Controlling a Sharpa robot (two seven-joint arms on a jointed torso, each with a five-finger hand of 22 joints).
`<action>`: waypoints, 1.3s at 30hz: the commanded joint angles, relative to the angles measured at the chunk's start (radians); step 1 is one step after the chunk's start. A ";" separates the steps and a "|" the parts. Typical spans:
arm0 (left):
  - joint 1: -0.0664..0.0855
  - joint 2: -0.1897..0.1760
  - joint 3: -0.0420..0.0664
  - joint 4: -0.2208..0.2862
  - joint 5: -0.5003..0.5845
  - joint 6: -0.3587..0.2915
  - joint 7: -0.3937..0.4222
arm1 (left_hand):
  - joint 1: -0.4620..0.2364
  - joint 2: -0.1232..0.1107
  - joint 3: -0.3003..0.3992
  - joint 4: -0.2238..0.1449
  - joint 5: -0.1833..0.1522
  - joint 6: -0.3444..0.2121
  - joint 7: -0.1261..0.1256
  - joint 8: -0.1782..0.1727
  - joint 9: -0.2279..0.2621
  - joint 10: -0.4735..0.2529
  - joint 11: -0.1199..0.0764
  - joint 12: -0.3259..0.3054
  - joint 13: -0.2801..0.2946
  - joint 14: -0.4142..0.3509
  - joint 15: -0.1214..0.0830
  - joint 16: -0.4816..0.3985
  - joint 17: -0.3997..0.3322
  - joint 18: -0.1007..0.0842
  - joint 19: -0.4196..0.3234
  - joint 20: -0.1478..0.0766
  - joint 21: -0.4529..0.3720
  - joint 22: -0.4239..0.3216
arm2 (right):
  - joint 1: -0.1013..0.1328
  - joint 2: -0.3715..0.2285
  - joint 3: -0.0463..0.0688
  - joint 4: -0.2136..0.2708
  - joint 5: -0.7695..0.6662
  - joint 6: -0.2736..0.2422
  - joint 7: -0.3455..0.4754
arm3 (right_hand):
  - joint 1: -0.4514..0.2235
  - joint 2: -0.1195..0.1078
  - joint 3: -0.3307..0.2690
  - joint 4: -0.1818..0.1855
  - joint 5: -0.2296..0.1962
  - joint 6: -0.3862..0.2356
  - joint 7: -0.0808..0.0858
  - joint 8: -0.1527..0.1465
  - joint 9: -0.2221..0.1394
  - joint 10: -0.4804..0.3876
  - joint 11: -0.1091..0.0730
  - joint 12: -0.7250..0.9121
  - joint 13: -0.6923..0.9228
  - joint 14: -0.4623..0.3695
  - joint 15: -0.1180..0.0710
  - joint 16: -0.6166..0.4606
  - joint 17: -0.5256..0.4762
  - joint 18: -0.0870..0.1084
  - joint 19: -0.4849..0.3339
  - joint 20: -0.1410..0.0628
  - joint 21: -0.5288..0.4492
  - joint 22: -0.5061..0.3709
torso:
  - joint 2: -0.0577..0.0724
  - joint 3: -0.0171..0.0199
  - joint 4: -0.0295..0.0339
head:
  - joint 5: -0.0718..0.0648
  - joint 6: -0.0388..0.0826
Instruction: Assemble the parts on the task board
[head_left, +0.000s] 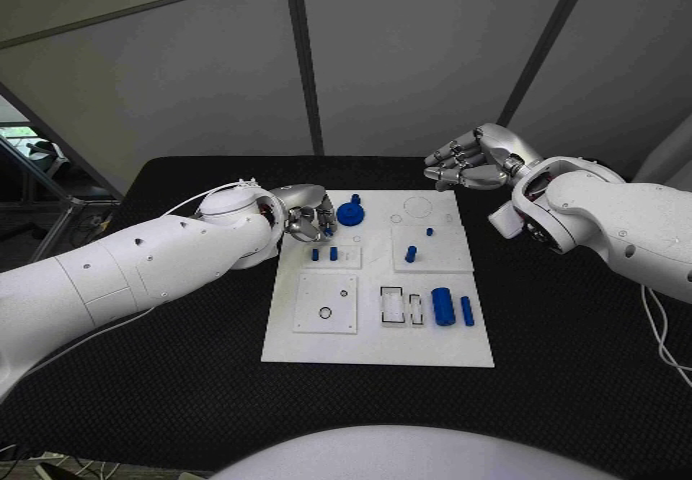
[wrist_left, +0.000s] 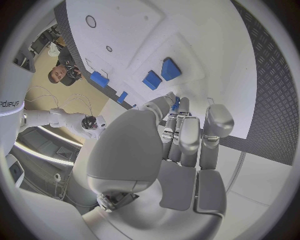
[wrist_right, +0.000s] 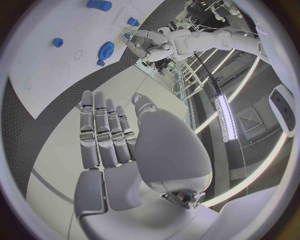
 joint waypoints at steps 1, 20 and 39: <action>0.002 0.001 0.000 0.000 0.003 0.013 0.002 | -0.010 0.001 0.001 0.005 -0.005 0.006 0.000 -0.004 -0.001 0.004 0.002 -0.006 -0.001 -0.001 0.000 -0.005 -0.001 -0.015 -0.002 0.001 -0.006 0.000 | 0.001 0.001 0.001 0.002 -0.002 0.004 0.004 | -0.007 0.005 0.003 -0.005 0.006 0.004 0.002 0.000 0.001 -0.005 -0.004 0.003 -0.001 -0.004 -0.002 -0.001 -0.001 0.006 0.003 0.007 -0.006 0.000 | 0.000 -0.0003 0.0005 | 0.000 -0.001; 0.002 0.004 -0.004 -0.005 0.003 0.014 -0.010 | -0.036 -0.020 -0.015 0.010 -0.005 -0.048 0.006 -0.045 -0.020 -0.004 0.006 -0.021 0.000 -0.003 0.005 -0.003 -0.001 -0.013 -0.009 0.004 -0.019 -0.003 | 0.001 0.002 0.001 0.001 -0.002 0.006 0.002 | -0.007 0.005 0.004 -0.006 0.007 0.005 0.002 0.001 0.001 -0.004 -0.004 0.005 -0.001 -0.003 -0.002 -0.001 -0.002 0.006 0.004 0.007 -0.008 0.000 | 0.000 0.0001 0.0006 | -0.001 -0.004; 0.001 0.000 -0.004 -0.007 0.003 0.007 -0.019 | -0.053 -0.034 -0.038 0.015 -0.004 -0.122 0.011 -0.095 -0.052 -0.020 0.009 -0.033 0.004 -0.015 0.007 -0.009 -0.022 -0.010 -0.017 0.007 -0.037 -0.009 | 0.001 0.000 0.001 0.000 -0.005 0.005 0.001 | -0.007 0.004 0.004 -0.007 0.006 0.005 0.002 0.000 0.001 -0.005 -0.004 0.004 -0.001 -0.004 -0.002 -0.001 -0.003 0.006 0.004 0.007 -0.009 0.000 | 0.000 -0.0005 0.0008 | -0.002 -0.005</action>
